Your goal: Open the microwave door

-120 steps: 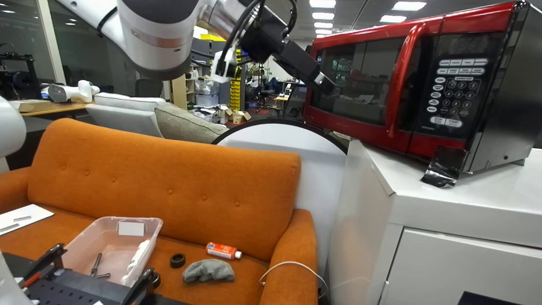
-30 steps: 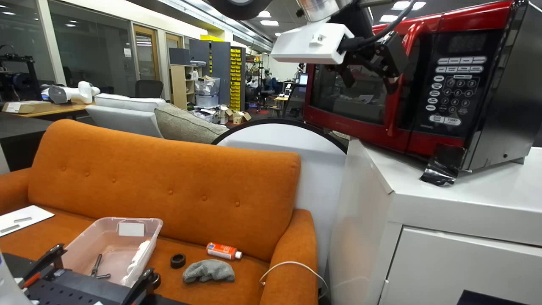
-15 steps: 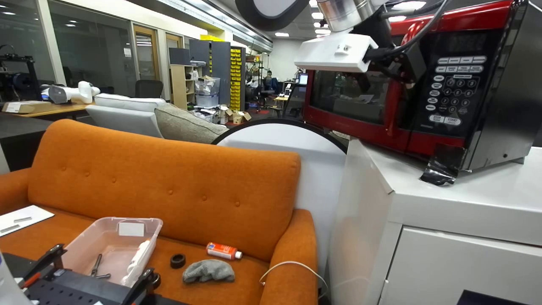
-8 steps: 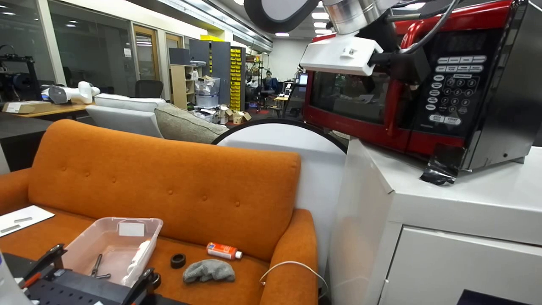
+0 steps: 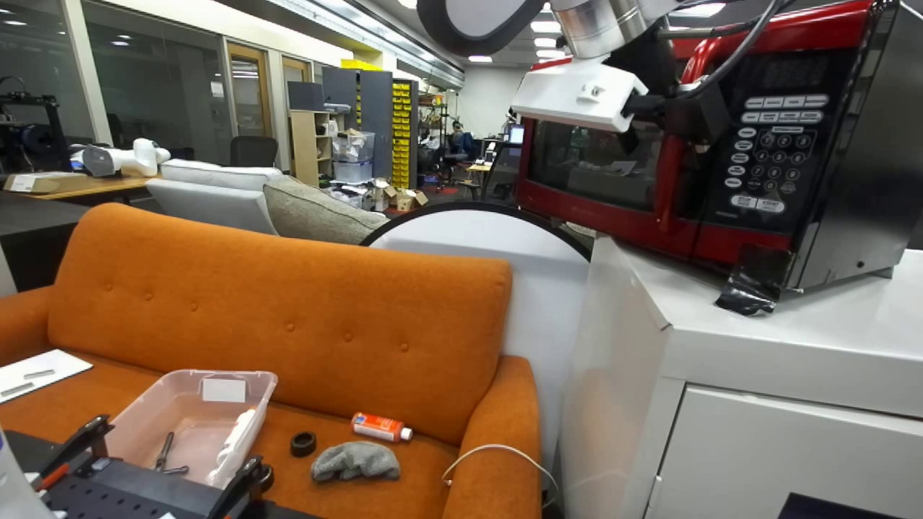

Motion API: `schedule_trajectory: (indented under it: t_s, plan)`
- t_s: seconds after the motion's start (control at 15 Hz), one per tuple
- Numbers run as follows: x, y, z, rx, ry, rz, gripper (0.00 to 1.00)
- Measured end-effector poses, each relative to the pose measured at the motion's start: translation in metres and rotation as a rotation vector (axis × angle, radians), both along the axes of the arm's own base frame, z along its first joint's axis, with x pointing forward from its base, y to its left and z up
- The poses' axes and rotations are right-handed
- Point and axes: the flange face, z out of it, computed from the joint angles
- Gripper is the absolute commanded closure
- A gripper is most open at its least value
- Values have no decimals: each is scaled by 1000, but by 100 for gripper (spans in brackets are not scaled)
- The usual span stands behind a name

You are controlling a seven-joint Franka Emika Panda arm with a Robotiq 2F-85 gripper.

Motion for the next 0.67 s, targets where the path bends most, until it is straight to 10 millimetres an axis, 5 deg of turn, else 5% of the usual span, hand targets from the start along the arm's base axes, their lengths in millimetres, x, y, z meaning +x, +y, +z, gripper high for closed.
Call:
schedule_trajectory:
  t_s: [0.33, 0.4, 0.47, 0.67]
  plan:
    - [2, 0, 3, -9, -13, 11, 0]
    - [2, 0, 4, -11, -14, 13, 8]
    - [2, -1, 4, -13, -14, 15, 26]
    - [4, -4, 2, -15, -10, 18, 48]
